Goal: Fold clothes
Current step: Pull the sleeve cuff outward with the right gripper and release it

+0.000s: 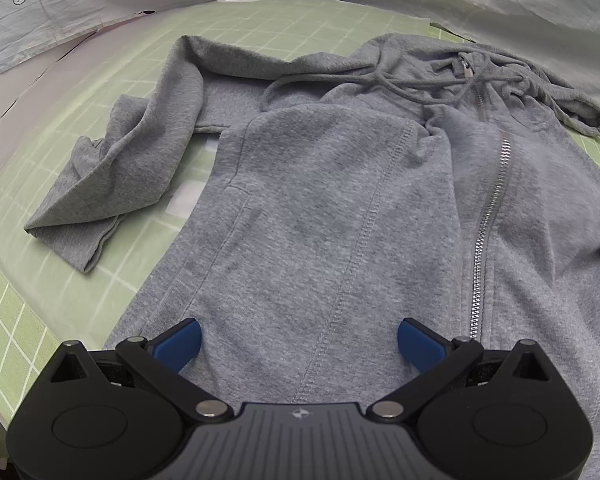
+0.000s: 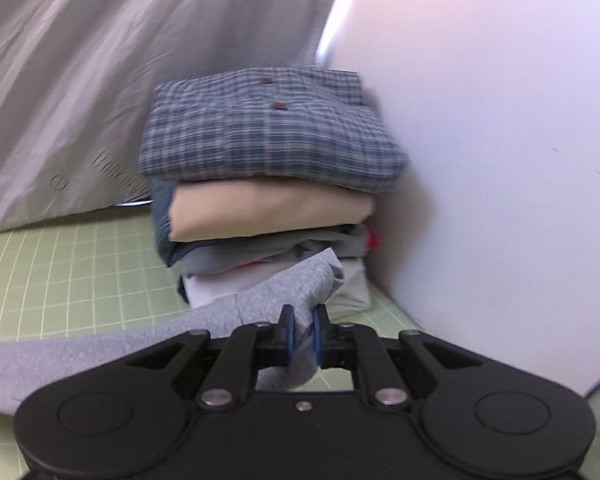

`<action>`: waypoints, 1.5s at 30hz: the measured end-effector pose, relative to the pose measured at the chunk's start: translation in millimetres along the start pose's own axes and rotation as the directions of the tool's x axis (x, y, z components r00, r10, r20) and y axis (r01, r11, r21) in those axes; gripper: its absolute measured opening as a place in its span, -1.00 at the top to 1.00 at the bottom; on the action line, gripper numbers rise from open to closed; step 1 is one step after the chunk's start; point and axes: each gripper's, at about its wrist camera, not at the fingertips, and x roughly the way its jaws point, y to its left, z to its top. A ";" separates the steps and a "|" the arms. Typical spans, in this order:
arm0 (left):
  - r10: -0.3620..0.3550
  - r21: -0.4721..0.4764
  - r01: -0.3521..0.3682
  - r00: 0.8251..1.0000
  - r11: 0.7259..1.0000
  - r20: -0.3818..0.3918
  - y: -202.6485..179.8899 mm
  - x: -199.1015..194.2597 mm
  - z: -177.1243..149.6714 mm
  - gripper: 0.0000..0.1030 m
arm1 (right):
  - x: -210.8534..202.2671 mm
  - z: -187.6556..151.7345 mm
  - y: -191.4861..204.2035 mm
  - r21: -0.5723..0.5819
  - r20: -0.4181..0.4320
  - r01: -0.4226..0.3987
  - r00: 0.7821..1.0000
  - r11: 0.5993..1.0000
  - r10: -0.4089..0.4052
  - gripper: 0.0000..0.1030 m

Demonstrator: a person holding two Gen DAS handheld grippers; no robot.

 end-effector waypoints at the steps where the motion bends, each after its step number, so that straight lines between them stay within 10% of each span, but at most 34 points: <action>1: 0.000 0.000 0.000 1.000 1.000 0.001 0.2 -0.1 -0.1 -1.00 | 1.5 -4.3 -3.6 0.016 -0.020 0.012 1.000 1.000 -0.011 0.81; 10: -0.003 0.004 0.003 1.000 1.000 0.002 1.4 0.7 0.3 -1.00 | 48.2 -86.8 -3.3 0.044 -0.318 0.064 0.947 0.997 -0.047 0.81; 26: -0.002 0.000 0.002 1.000 1.000 0.015 1.7 2.3 0.4 -1.00 | 39.3 -115.0 -30.5 0.255 -0.397 0.145 0.917 0.956 -0.033 0.77; 29: -0.002 0.000 0.002 1.000 1.000 0.024 1.4 1.8 -0.8 -1.00 | 41.8 -111.6 -27.8 0.224 -0.412 0.158 0.910 0.962 -0.054 0.47; 32: -0.002 -0.001 0.002 0.999 1.000 0.033 1.0 0.9 -2.2 -1.00 | 39.7 -109.7 -21.7 0.186 -0.424 0.166 0.903 0.968 -0.073 -0.48; 36: -0.006 -0.001 0.006 1.000 1.000 0.029 1.7 0.8 -0.7 -1.00 | 18.8 -107.9 -0.9 0.234 -0.339 0.070 0.941 0.970 0.014 -1.00; 45: -0.061 -0.044 0.067 0.989 0.997 0.134 45.6 -31.0 -2.7 -0.99 | -51.2 -119.2 115.8 0.071 -0.271 -0.178 0.944 0.982 0.191 -1.00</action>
